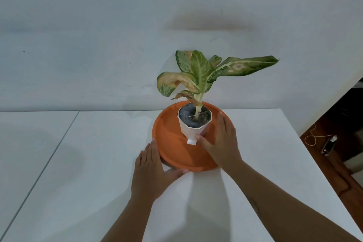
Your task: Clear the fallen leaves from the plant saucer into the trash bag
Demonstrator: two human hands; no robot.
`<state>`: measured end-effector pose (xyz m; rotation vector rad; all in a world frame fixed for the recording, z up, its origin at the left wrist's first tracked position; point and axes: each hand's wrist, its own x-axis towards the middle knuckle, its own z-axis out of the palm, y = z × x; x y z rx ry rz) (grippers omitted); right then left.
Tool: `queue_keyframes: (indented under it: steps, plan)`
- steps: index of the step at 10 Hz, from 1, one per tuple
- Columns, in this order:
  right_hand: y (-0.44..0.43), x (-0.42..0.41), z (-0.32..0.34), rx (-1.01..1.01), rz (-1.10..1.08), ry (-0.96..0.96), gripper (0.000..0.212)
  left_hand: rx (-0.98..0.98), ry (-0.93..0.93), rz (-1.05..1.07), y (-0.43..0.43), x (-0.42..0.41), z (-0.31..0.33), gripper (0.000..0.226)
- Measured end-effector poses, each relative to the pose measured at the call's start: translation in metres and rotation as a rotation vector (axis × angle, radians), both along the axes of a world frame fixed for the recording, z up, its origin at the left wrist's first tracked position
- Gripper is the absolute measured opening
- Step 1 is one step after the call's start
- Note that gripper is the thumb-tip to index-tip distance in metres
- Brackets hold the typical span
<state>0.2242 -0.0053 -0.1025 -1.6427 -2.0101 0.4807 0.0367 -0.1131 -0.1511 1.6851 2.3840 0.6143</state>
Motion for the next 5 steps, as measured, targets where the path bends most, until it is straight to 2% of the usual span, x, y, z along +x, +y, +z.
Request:
queue_keyframes:
  steps: [1,3,5]
  plan:
    - [-0.021,0.027,-0.018,-0.057,-0.039,-0.002,0.087,0.007,0.023,0.014,0.0,0.003,-0.002,0.129]
    - [-0.032,0.068,-0.052,-0.091,0.035,-0.155,0.095,0.016,0.048,0.014,0.0,0.005,-0.004,0.129]
    - [-0.04,0.082,-0.058,-0.059,-0.004,-0.17,0.084,-0.083,0.167,0.043,-0.022,0.007,-0.009,0.118]
